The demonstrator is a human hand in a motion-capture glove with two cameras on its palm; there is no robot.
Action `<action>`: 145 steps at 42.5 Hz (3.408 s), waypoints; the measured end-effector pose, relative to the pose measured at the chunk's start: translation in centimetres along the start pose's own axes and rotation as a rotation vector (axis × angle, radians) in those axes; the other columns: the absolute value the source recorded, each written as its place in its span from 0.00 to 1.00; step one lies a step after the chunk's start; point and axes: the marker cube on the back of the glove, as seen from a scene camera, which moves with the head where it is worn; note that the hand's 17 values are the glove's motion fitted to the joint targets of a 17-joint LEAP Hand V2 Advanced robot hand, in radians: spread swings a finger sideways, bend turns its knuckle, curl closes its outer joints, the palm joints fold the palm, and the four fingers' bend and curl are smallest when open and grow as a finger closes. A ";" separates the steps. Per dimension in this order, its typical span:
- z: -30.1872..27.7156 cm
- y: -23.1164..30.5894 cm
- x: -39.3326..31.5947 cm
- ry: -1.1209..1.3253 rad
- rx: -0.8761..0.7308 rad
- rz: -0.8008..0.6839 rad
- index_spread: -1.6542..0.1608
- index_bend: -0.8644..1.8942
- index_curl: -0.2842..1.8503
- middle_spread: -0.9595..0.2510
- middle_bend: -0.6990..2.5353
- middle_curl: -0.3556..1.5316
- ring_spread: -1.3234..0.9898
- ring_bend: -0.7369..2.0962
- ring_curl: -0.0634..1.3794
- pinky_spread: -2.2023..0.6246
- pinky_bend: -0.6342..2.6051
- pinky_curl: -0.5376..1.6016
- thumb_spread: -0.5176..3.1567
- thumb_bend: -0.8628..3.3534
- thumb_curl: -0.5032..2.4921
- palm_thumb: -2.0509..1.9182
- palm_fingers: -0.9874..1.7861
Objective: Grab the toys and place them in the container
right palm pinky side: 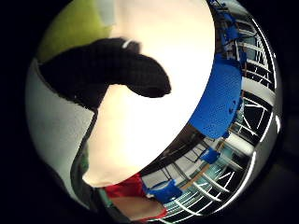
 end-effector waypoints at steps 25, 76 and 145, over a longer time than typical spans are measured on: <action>-8.4 4.9 -9.4 0.053 0.239 -0.234 0.71 0.37 0.25 0.50 0.40 0.40 0.39 0.58 0.28 0.65 0.51 0.43 0.45 0.26 0.33 0.68 0.67; -19.0 6.3 -47.9 -0.124 0.298 -0.726 0.71 0.33 0.34 0.62 0.24 0.43 0.46 0.36 0.29 0.74 0.61 0.47 0.42 0.18 0.37 0.56 0.23; 1.8 10.4 -26.5 0.207 0.062 -0.553 0.70 0.42 0.29 0.79 0.25 0.25 0.56 0.47 0.23 0.73 0.58 0.40 0.46 0.21 0.26 0.54 0.42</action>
